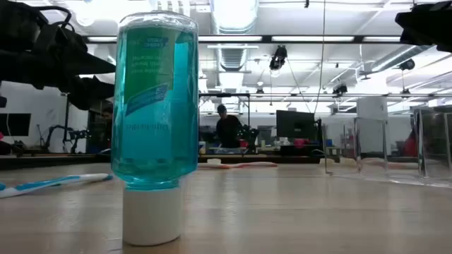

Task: Pick & Place toothbrushing station

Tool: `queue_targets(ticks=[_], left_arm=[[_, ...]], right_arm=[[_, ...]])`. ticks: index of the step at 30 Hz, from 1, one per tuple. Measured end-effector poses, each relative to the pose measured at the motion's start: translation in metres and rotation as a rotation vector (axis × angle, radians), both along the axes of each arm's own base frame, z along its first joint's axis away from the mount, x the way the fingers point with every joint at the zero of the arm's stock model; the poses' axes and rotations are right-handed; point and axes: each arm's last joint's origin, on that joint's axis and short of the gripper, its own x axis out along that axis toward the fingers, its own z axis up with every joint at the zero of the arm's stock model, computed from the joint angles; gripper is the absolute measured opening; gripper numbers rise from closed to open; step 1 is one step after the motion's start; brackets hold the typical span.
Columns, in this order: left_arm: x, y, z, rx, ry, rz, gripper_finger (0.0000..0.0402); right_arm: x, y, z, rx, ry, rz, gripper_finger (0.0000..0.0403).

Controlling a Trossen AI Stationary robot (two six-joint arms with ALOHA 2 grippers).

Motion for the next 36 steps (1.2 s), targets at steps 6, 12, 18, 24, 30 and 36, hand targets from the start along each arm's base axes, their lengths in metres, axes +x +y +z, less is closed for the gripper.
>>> queue_targets(ticks=[6,12,18,24,30,36], left_arm=[[0.0,0.0,0.0,0.0,0.0,0.0,0.0348],[0.0,0.0,0.0,0.0,0.0,0.0,0.035],[0.0,0.0,0.0,0.0,0.0,0.0,0.0349],[0.0,0.0,-0.0001,0.0,0.0,0.0,0.0349],[0.0,0.0,-0.0001,0.0,0.0,0.0,0.035],[0.0,0.0,0.0,0.0,0.0,0.0,0.0348]], right_arm=[[0.0,0.0,0.0001,-0.005,-0.001,-0.001,0.0008],[0.0,0.0,-0.0001,-0.001,0.0,0.0,0.0008],[0.0,0.0,0.0,0.006,0.0,0.001,0.0008],[0.0,0.0,0.0,-0.003,0.0,0.0,0.0008],[0.0,0.0,-0.0001,-0.006,0.0,-0.001,0.0008],[0.0,0.0,-0.0001,-0.006,-0.001,-0.001,0.0008]])
